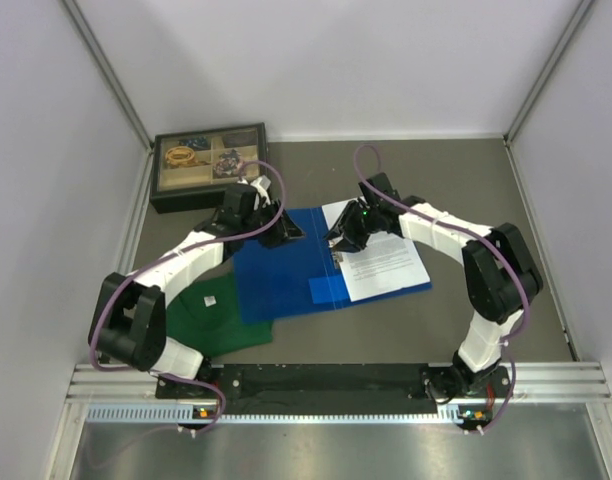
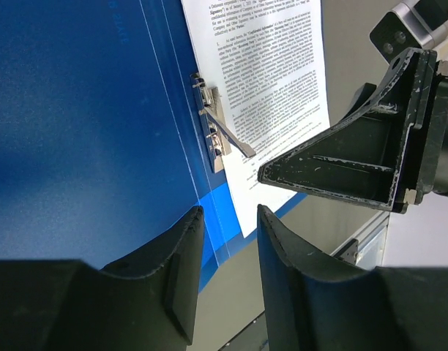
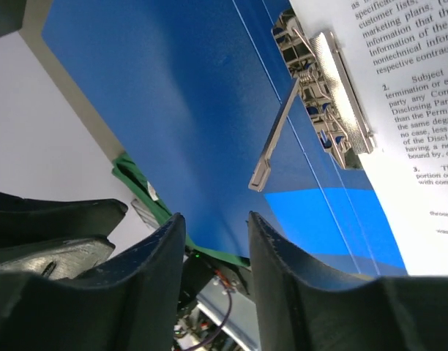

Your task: Put the files into the folder

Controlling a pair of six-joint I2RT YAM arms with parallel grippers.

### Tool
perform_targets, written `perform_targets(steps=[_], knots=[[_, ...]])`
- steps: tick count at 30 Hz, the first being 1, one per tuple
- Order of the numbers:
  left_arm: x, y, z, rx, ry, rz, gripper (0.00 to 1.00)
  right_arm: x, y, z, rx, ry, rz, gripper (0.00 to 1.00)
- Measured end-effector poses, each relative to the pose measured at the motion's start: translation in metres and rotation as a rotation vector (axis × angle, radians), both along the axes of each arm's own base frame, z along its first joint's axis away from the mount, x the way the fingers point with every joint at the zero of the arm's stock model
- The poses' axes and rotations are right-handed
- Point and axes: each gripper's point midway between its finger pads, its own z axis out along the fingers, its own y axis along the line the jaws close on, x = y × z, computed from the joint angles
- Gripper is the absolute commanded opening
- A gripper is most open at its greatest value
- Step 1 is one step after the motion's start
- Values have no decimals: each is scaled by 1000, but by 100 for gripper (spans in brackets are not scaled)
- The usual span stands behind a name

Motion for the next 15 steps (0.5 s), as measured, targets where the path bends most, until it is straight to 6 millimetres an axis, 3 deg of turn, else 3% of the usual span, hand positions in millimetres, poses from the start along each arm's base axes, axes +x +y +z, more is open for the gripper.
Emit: perform_targets(steps=[4,15], knots=[[-1,0,-3,2,9,-3,40,0,3,0,8,14,-21,33],[0,-1,-24,18,64,-11,42,1,1,-10,-5,35,-50,34]])
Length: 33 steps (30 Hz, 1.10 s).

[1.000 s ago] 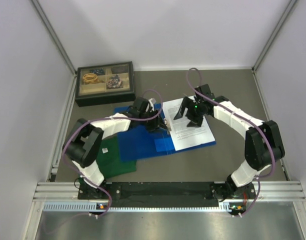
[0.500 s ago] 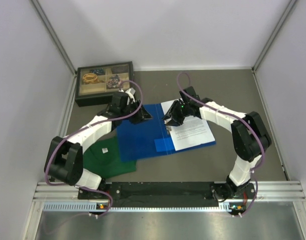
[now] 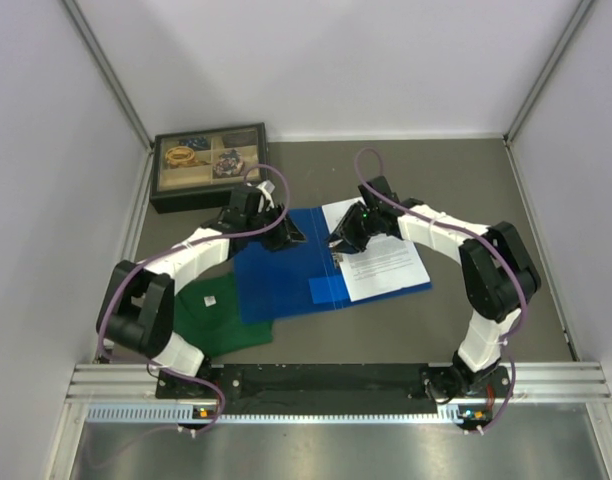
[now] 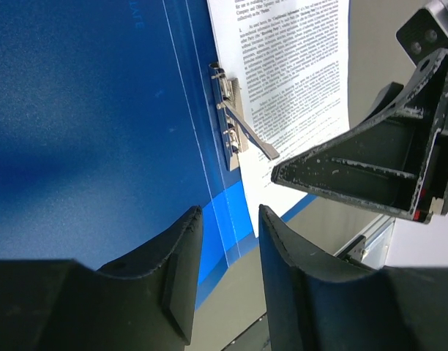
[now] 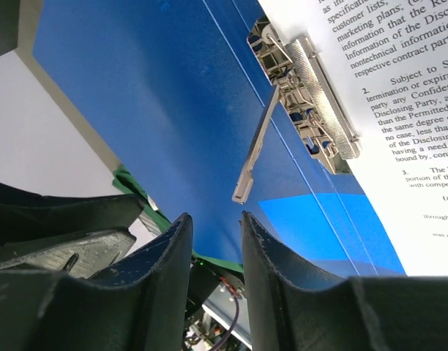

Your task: Put the files into the folder

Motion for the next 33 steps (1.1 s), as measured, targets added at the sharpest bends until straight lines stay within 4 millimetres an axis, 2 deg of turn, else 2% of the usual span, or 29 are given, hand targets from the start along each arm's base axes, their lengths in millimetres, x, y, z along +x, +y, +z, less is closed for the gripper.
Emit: perform_targets(steps=[3,4,9,11,15,19,22,27,30,33], knots=[[2,-1,-5,6,12,-1,43,-3,-2,-5,-7,12,-1,32],[3,-2,-6,7,15,-3,43,-5,-3,-8,-11,17,-1,24],[2,-8,-12,14,29,-17,43,-5,-8,-18,-24,38,-10,21],[2,-12,-12,14,28,-27,43,-4,-9,-21,-25,45,-12,17],[2,-17,-10,12,22,-39,43,-5,-8,-21,-23,46,-8,12],[1,-19,-13,16,29,-46,43,-4,-8,-20,-19,44,-4,1],[2,-21,-18,23,39,-53,40,-3,-9,-20,-16,43,-3,0],[16,-31,-34,47,68,-71,28,-2,-14,-24,-31,42,-16,0],[26,-40,-55,71,100,-88,24,-3,-20,-31,-45,52,-25,0],[26,-44,-79,108,145,-104,22,-4,-24,-35,-54,61,-30,0]])
